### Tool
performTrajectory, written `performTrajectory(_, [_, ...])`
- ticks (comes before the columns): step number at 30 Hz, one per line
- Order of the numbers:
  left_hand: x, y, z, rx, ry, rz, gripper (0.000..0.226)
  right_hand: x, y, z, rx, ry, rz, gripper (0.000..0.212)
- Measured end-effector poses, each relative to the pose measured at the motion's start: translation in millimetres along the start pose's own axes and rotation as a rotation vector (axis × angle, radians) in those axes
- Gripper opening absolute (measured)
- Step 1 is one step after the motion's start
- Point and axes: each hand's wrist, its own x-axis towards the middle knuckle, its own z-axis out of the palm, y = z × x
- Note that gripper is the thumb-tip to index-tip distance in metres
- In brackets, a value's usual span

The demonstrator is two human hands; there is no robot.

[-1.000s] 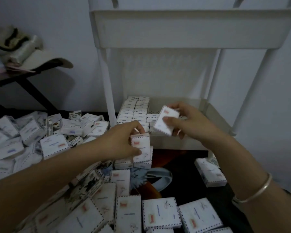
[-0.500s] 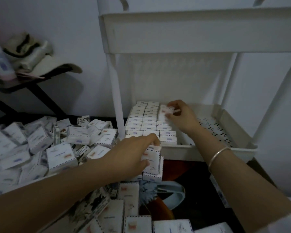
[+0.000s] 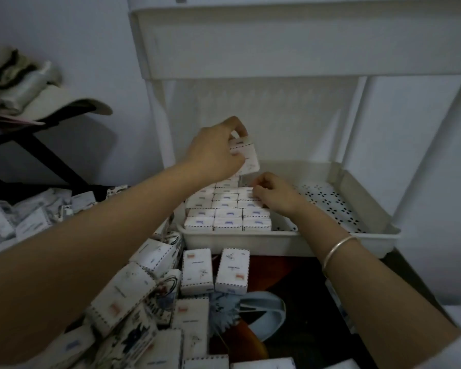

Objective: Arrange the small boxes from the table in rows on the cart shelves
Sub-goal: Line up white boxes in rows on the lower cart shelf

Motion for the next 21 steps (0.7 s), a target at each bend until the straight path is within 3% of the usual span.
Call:
performTrajectory(7, [42,-30,48,0.136,-0.156,-0.016,0.031,-1,3,-3,0.326,0.015,0.191,0.044])
performTrajectory(11, [45,-45,62,0.217,-0.272,-0.030,0.035,-1,3,-5,0.372,0.044,0.223,0.043])
performTrajectory(16, [44,-59,69,0.279,-0.332,0.002,0.035,4,6,0,0.231,0.017,0.239,0.021])
performTrajectory(21, [40,-67,77,0.481,-0.313,0.085,0.033,7,12,1,0.039,0.107,0.200,0.032])
